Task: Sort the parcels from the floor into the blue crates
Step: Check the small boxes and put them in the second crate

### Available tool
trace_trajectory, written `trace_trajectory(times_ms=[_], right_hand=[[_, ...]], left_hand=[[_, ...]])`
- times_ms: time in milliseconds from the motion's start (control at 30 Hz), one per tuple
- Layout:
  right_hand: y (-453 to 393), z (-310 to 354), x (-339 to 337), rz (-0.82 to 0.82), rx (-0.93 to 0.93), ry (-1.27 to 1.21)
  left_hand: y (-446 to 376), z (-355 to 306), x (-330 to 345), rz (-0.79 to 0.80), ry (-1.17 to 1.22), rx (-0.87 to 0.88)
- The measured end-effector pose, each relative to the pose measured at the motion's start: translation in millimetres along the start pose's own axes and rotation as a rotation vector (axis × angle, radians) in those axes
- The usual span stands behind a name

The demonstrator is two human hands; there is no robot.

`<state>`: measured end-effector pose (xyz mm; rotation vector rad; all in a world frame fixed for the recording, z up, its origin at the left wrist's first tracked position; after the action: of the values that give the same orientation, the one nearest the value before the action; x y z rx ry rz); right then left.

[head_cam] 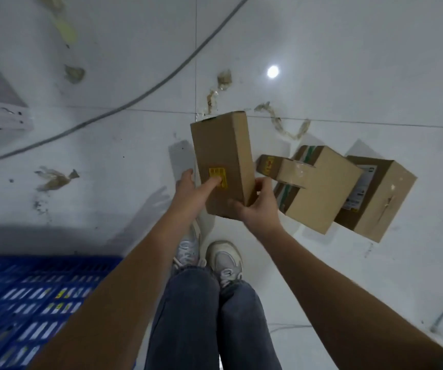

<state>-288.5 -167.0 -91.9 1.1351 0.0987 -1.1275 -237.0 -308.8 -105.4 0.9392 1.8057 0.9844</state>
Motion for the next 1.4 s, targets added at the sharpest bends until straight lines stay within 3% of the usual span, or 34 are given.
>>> trace_trajectory(times_ms=[167,233,333,400,467,533,600,700,833,933,1067,1400], right_hand=[[50,49,-15,-0.221,-0.573,0.471],[61,60,-21,-0.267,-0.712,0.592],[72,65,-33,-0.136,-0.85,0.575],[74,67,-44,-0.084,-0.727,0.418],[72,65,-67,-0.077,-0.303,0.088],[72,65,-79,0.066,0.209,-0.343],[77,64,-86,0.276,0.4,-0.515],[92,67,-86,0.436,0.363,-0.561],[103,71,-82,0.494,0.287,-0.606],[113,65,-73,0.535,0.226,-0.533],[133,54,-56,0.559,0.163,-0.476],[238,41,20,0.551,0.074,-0.267]], left_hand=[[54,-45,-11,0.014,0.432,-0.107],[67,-50,-12,-0.064,0.555,-0.108],[82,-42,-19,-0.162,0.71,-0.172],[83,-32,-24,-0.125,0.803,-0.205],[96,-24,-30,-0.057,0.901,-0.216],[110,-16,-35,0.022,1.015,-0.211],[129,-10,-40,0.11,1.067,-0.191],[150,-1,-51,0.168,1.094,-0.136],[153,22,-100,-0.118,1.212,-0.07],[146,45,-137,-0.259,1.028,0.069],[147,77,-148,-0.212,0.806,0.157],[200,218,-198,-0.344,1.156,0.068]])
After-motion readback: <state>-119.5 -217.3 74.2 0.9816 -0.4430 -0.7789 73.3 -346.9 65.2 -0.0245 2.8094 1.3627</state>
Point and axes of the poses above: each hand's wrist, its own y-axis away from the middle knuckle, its own x-axis out of the palm, z = x × y, the point moved 3 cm from there along -y, towards the middle knuckle, and after that the axes turned 10 degrees about -z, right-handed, at the moved point
